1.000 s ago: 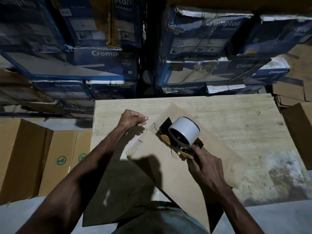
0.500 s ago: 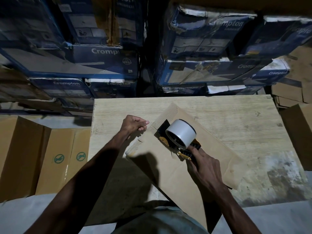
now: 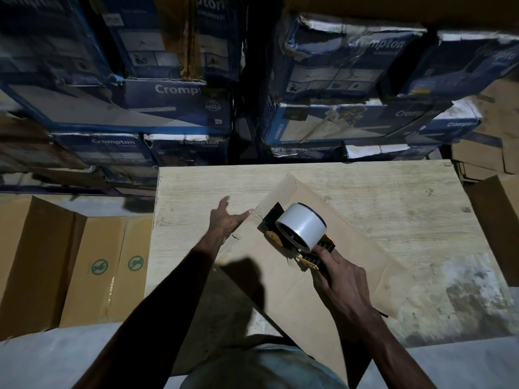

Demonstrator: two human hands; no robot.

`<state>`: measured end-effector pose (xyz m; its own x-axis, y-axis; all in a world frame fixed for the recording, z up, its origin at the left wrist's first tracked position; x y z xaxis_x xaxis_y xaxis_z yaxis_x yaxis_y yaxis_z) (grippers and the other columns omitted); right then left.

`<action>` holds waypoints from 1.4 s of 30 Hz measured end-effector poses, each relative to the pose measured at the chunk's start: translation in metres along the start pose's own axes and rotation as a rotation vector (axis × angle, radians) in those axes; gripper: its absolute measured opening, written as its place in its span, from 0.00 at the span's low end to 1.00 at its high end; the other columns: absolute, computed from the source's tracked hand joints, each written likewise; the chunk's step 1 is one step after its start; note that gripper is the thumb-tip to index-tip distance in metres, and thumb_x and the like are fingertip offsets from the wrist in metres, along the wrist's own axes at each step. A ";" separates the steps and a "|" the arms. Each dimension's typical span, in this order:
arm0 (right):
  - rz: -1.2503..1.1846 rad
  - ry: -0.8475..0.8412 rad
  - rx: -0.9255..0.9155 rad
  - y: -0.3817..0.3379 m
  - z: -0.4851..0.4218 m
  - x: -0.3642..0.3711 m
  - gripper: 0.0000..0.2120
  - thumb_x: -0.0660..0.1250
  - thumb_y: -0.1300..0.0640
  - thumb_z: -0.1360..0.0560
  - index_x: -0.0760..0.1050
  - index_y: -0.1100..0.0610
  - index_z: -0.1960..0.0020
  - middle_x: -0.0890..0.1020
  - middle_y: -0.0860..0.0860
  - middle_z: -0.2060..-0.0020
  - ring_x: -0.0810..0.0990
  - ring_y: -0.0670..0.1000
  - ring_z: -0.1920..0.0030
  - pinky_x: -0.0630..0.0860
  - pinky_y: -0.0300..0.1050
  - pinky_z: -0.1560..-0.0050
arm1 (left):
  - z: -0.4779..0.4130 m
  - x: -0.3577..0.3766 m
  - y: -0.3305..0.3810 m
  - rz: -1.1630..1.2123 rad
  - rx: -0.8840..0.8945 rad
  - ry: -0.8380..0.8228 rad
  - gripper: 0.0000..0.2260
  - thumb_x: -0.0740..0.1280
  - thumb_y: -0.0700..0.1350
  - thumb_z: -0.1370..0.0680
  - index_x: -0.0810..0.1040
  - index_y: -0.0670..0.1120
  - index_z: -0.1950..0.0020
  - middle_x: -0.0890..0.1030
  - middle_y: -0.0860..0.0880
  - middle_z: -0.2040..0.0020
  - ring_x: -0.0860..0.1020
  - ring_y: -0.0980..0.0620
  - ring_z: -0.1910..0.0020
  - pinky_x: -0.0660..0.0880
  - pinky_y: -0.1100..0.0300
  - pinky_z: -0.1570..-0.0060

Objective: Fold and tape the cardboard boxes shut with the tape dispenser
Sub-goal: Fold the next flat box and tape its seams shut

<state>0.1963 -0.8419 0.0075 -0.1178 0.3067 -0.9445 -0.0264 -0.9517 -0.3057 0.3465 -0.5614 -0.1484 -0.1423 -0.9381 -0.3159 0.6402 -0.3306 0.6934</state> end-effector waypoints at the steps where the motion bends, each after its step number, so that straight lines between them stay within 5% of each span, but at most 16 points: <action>1: 0.002 0.006 -0.002 0.000 0.001 -0.001 0.25 0.71 0.52 0.24 0.69 0.38 0.30 0.81 0.44 0.41 0.83 0.53 0.55 0.77 0.49 0.64 | -0.004 -0.003 -0.011 -0.121 -0.028 0.016 0.49 0.80 0.66 0.36 0.66 0.52 0.20 0.73 0.45 0.25 0.73 0.43 0.27 0.73 0.49 0.30; 3: -0.006 0.012 -0.013 -0.001 0.001 -0.002 0.26 0.71 0.52 0.24 0.69 0.38 0.29 0.81 0.44 0.40 0.83 0.53 0.54 0.77 0.48 0.64 | -0.008 -0.009 -0.011 -0.202 0.041 0.066 0.48 0.76 0.69 0.38 0.69 0.52 0.22 0.76 0.44 0.28 0.76 0.43 0.30 0.75 0.48 0.32; 7: 0.022 0.002 -0.049 -0.003 0.001 -0.003 0.29 0.72 0.51 0.24 0.66 0.38 0.28 0.81 0.46 0.40 0.84 0.54 0.55 0.73 0.46 0.66 | 0.034 -0.014 0.037 0.041 0.314 0.068 0.14 0.70 0.51 0.19 0.84 0.50 0.35 0.86 0.52 0.41 0.84 0.51 0.42 0.79 0.47 0.37; 10: 0.034 -0.024 -0.090 -0.007 0.000 -0.003 0.27 0.70 0.48 0.22 0.63 0.38 0.27 0.80 0.46 0.39 0.83 0.55 0.54 0.76 0.48 0.64 | 0.077 0.017 0.056 -0.262 0.538 -0.175 0.18 0.61 0.49 0.13 0.74 0.50 0.23 0.77 0.52 0.27 0.75 0.54 0.29 0.70 0.59 0.29; 13: 0.063 -0.079 -0.136 -0.012 -0.003 -0.008 0.23 0.64 0.44 0.18 0.61 0.38 0.25 0.80 0.47 0.38 0.84 0.55 0.54 0.79 0.50 0.61 | 0.113 0.038 0.060 -0.627 0.889 -0.091 0.25 0.57 0.43 0.12 0.55 0.47 0.15 0.55 0.51 0.16 0.53 0.56 0.17 0.52 0.59 0.19; 15: 0.111 -0.102 -0.169 -0.020 -0.006 -0.017 0.22 0.58 0.42 0.18 0.61 0.38 0.25 0.80 0.48 0.40 0.83 0.57 0.56 0.78 0.50 0.62 | 0.120 0.047 0.055 -0.783 0.989 -0.051 0.24 0.55 0.40 0.13 0.57 0.47 0.16 0.55 0.49 0.15 0.51 0.53 0.16 0.50 0.53 0.18; 18: 0.194 -0.140 -0.240 -0.040 -0.012 -0.032 0.24 0.47 0.41 0.22 0.63 0.43 0.28 0.81 0.52 0.50 0.81 0.59 0.60 0.72 0.48 0.64 | 0.123 0.044 0.057 -0.814 0.998 -0.059 0.18 0.54 0.44 0.13 0.66 0.48 0.23 0.67 0.47 0.21 0.67 0.47 0.25 0.64 0.45 0.24; 20: 0.223 -0.163 -0.263 -0.050 -0.020 -0.038 0.17 0.54 0.44 0.20 0.63 0.46 0.32 0.80 0.52 0.56 0.78 0.58 0.62 0.71 0.48 0.63 | 0.124 0.043 0.059 -0.850 1.035 -0.074 0.15 0.54 0.45 0.14 0.69 0.47 0.28 0.69 0.45 0.25 0.71 0.44 0.30 0.69 0.44 0.28; 28: 0.237 -0.162 -0.285 -0.049 -0.020 -0.043 0.17 0.63 0.49 0.21 0.63 0.49 0.36 0.78 0.53 0.61 0.74 0.59 0.64 0.72 0.50 0.64 | 0.125 0.040 0.059 -0.870 1.060 -0.092 0.21 0.55 0.44 0.14 0.65 0.43 0.21 0.60 0.43 0.17 0.62 0.46 0.20 0.64 0.47 0.23; 33: 0.253 -0.130 -0.265 -0.024 0.005 -0.039 0.16 0.64 0.49 0.19 0.62 0.48 0.36 0.76 0.50 0.62 0.72 0.57 0.66 0.72 0.49 0.66 | 0.114 0.044 0.048 -0.915 1.008 -0.127 0.27 0.45 0.52 0.13 0.50 0.47 0.14 0.49 0.50 0.15 0.47 0.53 0.16 0.55 0.48 0.19; 42: 0.326 -0.134 -0.246 0.023 0.055 -0.051 0.17 0.66 0.46 0.19 0.61 0.45 0.37 0.80 0.49 0.60 0.71 0.54 0.68 0.63 0.45 0.68 | 0.106 0.046 0.042 -0.951 1.042 -0.110 0.27 0.43 0.54 0.13 0.48 0.47 0.14 0.47 0.51 0.14 0.46 0.55 0.16 0.56 0.48 0.19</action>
<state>0.1468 -0.8799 0.0553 -0.2092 -0.0296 -0.9774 0.2689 -0.9628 -0.0283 0.2872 -0.6294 -0.0650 -0.2860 -0.3041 -0.9087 -0.5674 -0.7104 0.4164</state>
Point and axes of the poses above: each hand's wrist, its own z-axis away from the middle knuckle, its own x-axis out of the palm, y = z × x, the point moved 9 cm from there along -z, towards the middle knuckle
